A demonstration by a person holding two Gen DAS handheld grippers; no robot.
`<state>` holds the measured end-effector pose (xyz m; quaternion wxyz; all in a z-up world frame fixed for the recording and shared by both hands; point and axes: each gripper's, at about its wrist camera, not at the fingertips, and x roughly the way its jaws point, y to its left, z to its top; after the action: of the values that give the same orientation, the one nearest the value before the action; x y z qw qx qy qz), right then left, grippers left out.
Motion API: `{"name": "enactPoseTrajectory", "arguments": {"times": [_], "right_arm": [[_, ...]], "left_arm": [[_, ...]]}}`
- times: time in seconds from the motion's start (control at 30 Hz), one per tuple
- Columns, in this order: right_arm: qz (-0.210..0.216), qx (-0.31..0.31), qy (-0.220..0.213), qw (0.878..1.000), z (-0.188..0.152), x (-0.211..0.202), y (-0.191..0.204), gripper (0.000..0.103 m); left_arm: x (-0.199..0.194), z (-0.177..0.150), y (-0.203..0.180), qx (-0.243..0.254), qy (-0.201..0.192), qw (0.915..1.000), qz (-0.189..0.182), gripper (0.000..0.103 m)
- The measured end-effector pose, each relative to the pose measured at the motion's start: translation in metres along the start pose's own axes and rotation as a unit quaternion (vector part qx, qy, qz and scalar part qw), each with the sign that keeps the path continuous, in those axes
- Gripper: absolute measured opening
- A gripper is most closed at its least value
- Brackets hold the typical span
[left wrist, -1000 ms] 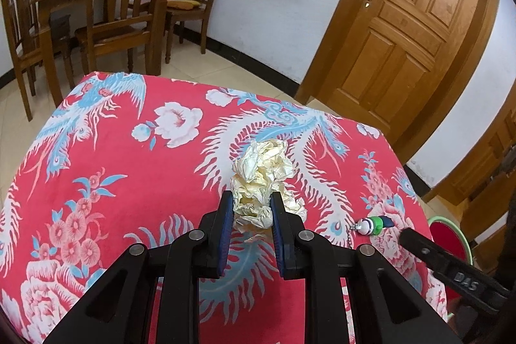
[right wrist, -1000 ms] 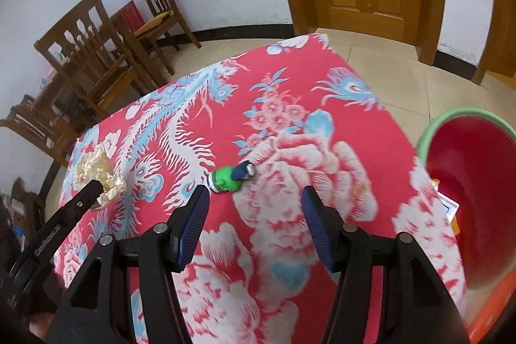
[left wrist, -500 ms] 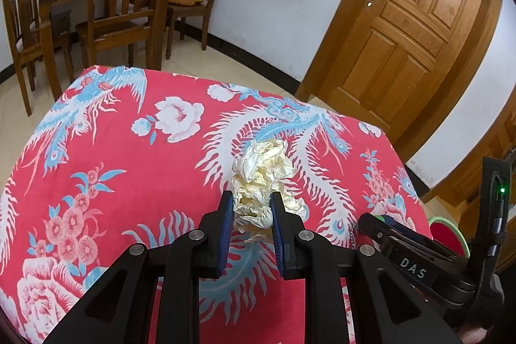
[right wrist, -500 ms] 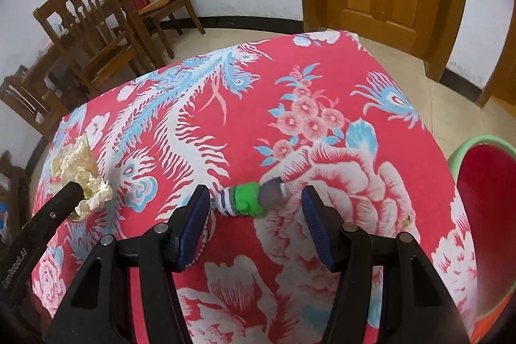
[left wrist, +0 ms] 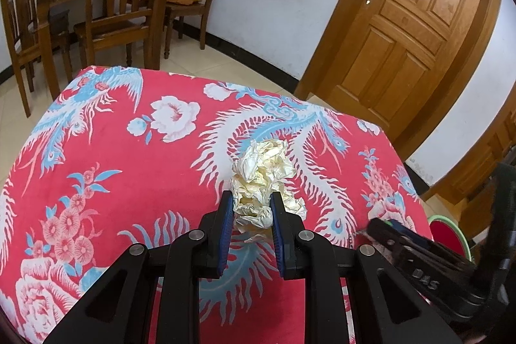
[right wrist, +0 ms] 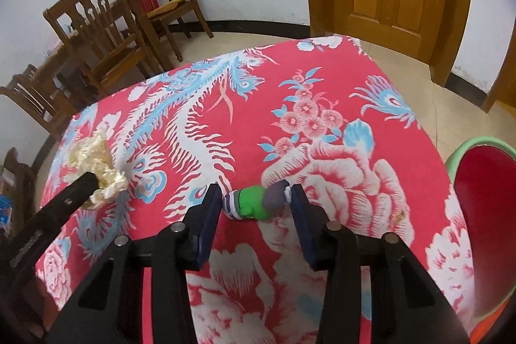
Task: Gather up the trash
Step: 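Close the right tool on the green-capped bottle while the left tool holds the paper, then carry the paper in the left tool while the right tool carries the bottle over the bin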
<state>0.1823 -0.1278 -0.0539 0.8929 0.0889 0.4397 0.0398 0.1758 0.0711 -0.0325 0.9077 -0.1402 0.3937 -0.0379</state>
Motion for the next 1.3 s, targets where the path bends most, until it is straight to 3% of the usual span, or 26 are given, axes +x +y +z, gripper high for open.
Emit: {"name": "enactPoseTrajectory", "arguments": {"times": [0.8,1.3], "right_arm": [[0.034,0.044,-0.060,0.997,-0.021,-0.104,-0.074,0.046],[0.011,0.110,-0.082,0.990,-0.043,-0.139,-0.137,0.046]], "left_arm": [[-0.038,-0.002,-0.054,0.027,0.001,0.9991,-0.032,0.022],[-0.049,-0.010,-0.108,0.073,0.009,0.9949,-0.068,0.022]]}}
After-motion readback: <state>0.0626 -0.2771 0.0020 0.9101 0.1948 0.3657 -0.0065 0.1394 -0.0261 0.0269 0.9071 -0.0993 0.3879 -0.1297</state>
